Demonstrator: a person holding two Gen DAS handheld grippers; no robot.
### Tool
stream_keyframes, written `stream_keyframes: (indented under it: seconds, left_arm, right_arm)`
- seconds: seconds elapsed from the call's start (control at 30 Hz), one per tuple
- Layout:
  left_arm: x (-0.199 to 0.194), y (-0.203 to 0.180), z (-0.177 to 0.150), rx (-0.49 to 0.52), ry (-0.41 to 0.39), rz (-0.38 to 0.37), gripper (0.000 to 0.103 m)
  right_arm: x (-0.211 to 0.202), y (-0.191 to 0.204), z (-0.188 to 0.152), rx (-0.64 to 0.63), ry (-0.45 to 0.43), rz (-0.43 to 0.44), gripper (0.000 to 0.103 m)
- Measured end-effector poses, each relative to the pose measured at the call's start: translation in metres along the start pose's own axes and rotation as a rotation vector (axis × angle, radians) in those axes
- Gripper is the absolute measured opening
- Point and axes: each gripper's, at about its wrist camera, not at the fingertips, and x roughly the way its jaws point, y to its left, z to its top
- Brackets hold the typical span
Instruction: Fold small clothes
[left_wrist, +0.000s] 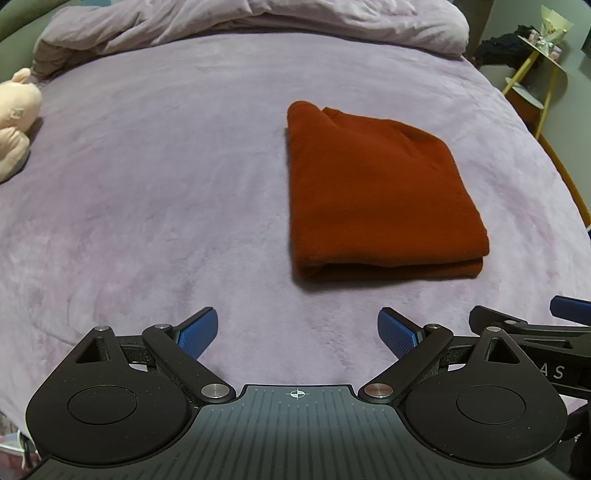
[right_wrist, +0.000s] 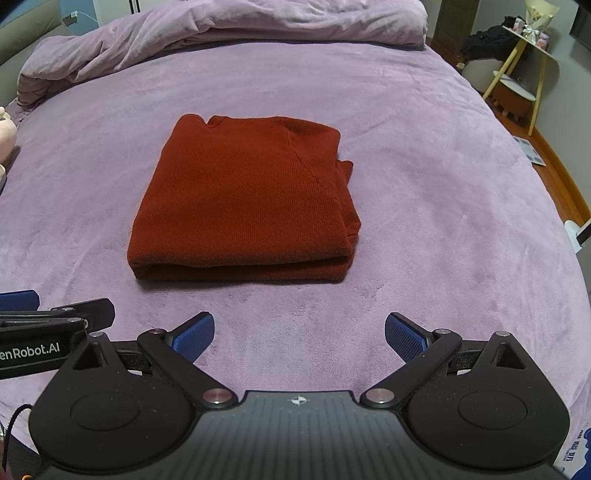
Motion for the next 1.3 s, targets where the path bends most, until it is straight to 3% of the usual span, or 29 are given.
stream_keyframes:
  seconds: [1.3]
  left_arm:
    - [-0.0002,0.0001,0.0014,0.006,-0.004,0.007,0.097]
  right_arm:
    - [-0.0003,-0.0034,0.0013,0.02,-0.003,-0.002,0.099]
